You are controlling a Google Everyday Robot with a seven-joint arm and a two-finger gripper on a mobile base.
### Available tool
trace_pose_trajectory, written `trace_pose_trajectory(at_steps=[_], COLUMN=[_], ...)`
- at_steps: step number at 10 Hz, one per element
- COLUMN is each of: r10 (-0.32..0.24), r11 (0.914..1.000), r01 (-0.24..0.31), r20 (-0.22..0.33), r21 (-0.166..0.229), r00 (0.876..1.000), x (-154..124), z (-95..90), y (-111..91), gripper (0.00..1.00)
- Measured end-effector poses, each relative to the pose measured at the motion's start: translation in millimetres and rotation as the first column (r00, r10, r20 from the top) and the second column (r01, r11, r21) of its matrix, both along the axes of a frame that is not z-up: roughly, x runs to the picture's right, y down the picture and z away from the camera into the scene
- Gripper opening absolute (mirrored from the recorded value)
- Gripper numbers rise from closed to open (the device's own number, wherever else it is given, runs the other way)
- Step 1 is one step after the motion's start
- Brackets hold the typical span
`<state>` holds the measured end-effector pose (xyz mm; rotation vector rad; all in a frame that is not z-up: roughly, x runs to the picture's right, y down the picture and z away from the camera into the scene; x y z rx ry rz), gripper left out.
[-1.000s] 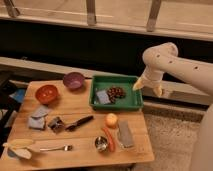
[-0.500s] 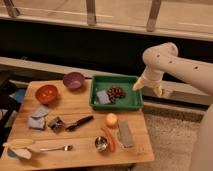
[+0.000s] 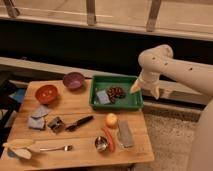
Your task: Place pepper in metal cup
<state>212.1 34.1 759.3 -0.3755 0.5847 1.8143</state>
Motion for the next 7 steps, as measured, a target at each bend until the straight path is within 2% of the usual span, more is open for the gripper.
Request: trace_pose_trajectory(at_steps=[4,7], r10=[-0.069,-0.087], r11=[0.9951,0.9875], r01=[0.074,0.107], r20=[0.081,0.168], r21=[-0.065,-0.115], r00=[0.994,0.982], x=[-24,-50], z=[1.1,-5.9], y=[30,56], gripper=[0.8,0.8])
